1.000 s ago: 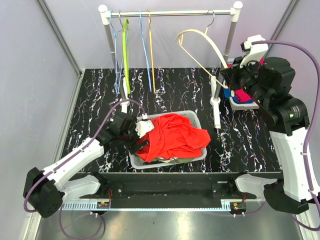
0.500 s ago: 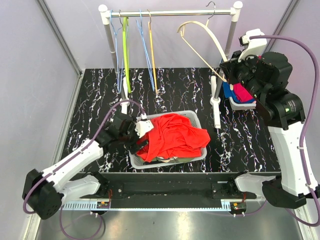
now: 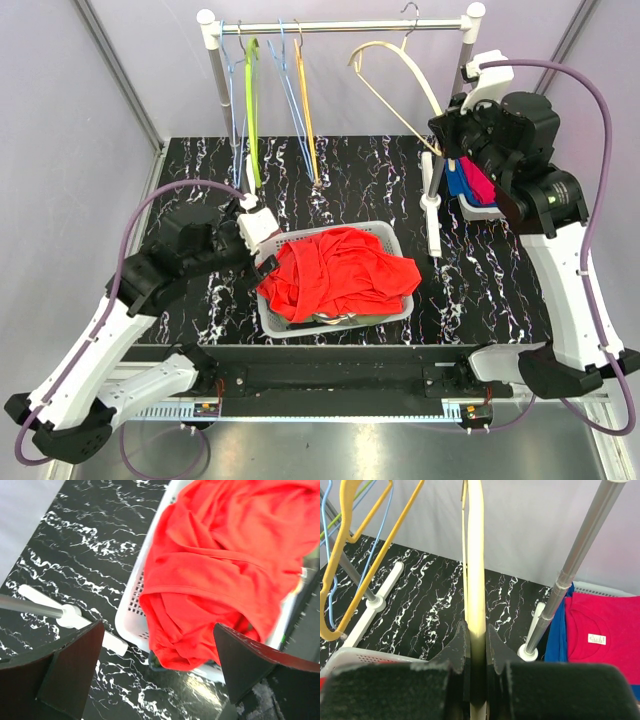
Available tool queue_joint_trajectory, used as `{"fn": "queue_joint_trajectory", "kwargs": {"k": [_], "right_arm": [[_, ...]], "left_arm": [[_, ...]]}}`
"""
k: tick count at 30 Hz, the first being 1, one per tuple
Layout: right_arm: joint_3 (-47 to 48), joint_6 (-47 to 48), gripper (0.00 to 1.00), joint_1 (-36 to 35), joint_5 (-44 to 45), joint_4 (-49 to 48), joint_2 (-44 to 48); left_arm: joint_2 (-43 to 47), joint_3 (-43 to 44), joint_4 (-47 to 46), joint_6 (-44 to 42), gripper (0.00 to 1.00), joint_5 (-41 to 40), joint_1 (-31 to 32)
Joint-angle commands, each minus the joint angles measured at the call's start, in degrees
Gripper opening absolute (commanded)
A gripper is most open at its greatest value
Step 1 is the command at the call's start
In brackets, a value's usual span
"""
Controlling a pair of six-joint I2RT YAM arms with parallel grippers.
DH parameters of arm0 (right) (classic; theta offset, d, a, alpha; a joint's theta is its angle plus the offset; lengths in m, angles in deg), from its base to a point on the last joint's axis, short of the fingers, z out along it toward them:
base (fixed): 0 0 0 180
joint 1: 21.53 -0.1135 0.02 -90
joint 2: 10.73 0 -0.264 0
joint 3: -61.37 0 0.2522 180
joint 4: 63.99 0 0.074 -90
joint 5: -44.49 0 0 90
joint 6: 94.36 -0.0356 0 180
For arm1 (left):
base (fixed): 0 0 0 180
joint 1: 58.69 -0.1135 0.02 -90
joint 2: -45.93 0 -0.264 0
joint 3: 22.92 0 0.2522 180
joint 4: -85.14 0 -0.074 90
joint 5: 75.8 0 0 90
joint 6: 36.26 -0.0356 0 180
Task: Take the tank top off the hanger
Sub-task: Place the hanger at the clothesline.
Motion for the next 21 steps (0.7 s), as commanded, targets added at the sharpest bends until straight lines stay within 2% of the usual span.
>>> {"fn": "queue_joint_trajectory", "kwargs": {"k": [1, 5, 14, 18, 19, 21], "right_arm": [[0.52, -0.22, 0.0, -0.21, -0.23, -6.46, -0.32], [-0.36, -0.66, 0.0, -0.3, -0.32, -6.98, -0.84], [-3.79, -1.54, 0.0, -0.3, -0.32, -7.51, -1.64], [-8.78, -2.42, 0.0, -0.21, -0.59, -8.04, -0.33], [-9.84, -2.51, 0.02, -0.21, -0.5, -8.3, 0.12], [-12.91, -3.21, 0.22, -0.21, -0.15, -8.74, 1.78]], "left_arm": [[-0.51, 8.0, 5.9, -1.74, 0.99, 2.03, -0.08], [-0.87, 12.49, 6.17, -3.05, 0.99, -2.98, -0.17], [-0.78, 13.2, 4.41, -4.2, 0.99, -7.73, -1.4], [-0.34, 13.11, 1.87, -3.5, 0.99, -11.59, -2.89], [-0.25, 13.02, 1.6, -3.41, 0.99, -12.13, -3.16], [0.01, 12.41, 0.9, -3.32, 0.99, -12.83, -3.68]]}}
